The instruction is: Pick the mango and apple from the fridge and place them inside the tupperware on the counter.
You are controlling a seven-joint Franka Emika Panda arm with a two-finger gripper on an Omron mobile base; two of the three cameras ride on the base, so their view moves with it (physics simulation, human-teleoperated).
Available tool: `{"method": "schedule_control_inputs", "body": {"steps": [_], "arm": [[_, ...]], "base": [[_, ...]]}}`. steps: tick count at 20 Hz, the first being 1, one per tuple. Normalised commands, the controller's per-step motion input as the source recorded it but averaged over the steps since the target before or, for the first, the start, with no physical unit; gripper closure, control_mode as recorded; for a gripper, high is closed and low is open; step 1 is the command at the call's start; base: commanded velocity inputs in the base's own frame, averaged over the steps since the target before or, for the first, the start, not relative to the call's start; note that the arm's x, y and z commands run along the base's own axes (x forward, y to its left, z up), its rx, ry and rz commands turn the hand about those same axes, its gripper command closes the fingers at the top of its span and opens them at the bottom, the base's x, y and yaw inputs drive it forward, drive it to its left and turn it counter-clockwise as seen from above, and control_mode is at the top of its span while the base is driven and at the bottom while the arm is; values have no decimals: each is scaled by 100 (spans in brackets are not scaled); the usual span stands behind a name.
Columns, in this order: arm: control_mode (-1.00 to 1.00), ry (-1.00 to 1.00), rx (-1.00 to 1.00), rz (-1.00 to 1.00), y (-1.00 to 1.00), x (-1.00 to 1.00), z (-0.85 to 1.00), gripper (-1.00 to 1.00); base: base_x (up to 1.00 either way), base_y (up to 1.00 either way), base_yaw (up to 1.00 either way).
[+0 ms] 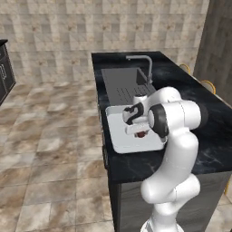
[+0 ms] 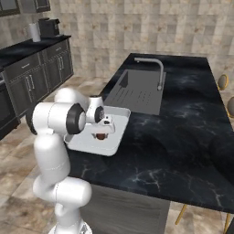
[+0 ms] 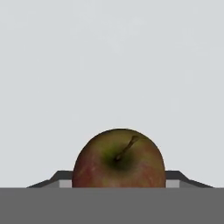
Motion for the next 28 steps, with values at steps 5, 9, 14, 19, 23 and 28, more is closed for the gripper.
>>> {"method": "schedule_control_inputs", "body": {"steps": [5, 9, 14, 19, 23, 28], "arm": [[-100, 0, 0, 2, 0, 24, -35, -100], [-100, -3, 0, 0, 5, -4, -2, -100], [-100, -1, 0, -7, 4, -24, 11, -100], [-100, -9, 0, -16, 0, -37, 47, -100], [-100, -27, 0, -13, 0, -44, 59, -100], [-100, -45, 0, -8, 0, -67, 55, -100]], "base": [[0, 0, 0], [0, 0, 0], [0, 0, 0], [0, 0, 0], [0, 0, 0], [0, 0, 0]]}}
